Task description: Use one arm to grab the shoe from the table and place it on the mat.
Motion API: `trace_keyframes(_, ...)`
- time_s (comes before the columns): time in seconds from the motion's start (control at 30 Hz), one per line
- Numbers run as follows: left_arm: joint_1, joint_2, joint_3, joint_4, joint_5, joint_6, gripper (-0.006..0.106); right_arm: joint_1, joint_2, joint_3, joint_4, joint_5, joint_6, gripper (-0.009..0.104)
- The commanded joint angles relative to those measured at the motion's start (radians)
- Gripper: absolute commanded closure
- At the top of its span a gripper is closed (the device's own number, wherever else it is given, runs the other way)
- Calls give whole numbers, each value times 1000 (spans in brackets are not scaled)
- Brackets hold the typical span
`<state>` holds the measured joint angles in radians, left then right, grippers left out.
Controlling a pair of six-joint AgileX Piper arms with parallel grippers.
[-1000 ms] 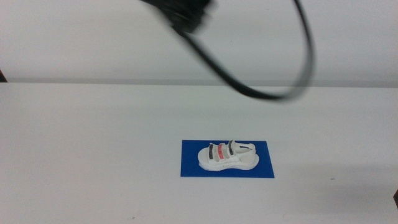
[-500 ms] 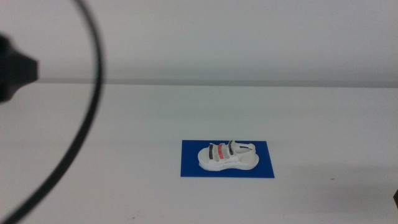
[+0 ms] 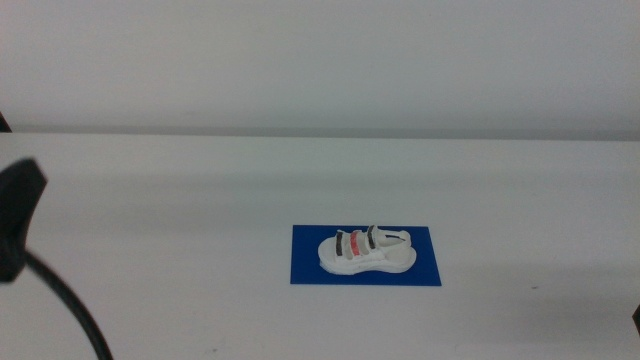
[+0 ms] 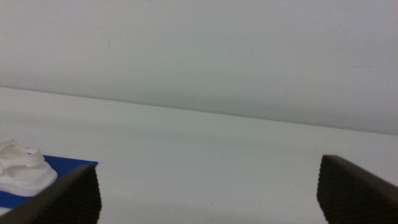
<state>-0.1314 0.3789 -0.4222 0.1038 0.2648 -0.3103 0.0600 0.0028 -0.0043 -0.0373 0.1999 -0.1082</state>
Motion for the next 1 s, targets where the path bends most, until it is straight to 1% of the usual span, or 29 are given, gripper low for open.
trace_keyframes(0.0, 47, -56, 71, -34, -93, 51, 7, 0, -38, 43, -1, -7, 0, 2)
trace_keyframes(0.1, 81, -127, 136, -43, -112, 51, 7, 0, -38, 43, -1, -7, 0, 2)
trace_keyframes(0.3, 94, -237, 239, -47, -112, 49, 7, 0, -38, 43, -1, -7, 0, 2)
trace_keyframes(0.37, 95, -293, 288, -21, -112, 49, 7, 0, -38, 43, -1, -7, 0, 2)
trace_keyframes(0.43, 101, -342, 338, 38, -110, 49, 7, 0, -38, 43, -1, -7, 0, 2)
trace_keyframes(0.5, 107, -373, 376, 64, -108, 49, 7, 0, -38, 43, -1, -7, 0, 2)
trace_keyframes(0.67, 142, -416, 457, 60, -119, 51, 7, 0, -38, 43, -1, -7, 0, 2)
trace_keyframes(0.73, 159, -416, 461, 52, -60, 51, 7, 0, -38, 43, -1, -7, 0, 2)
trace_keyframes(0.97, 161, -416, 459, 61, -92, 51, 7, 0, -38, 43, -1, -7, 0, 2)
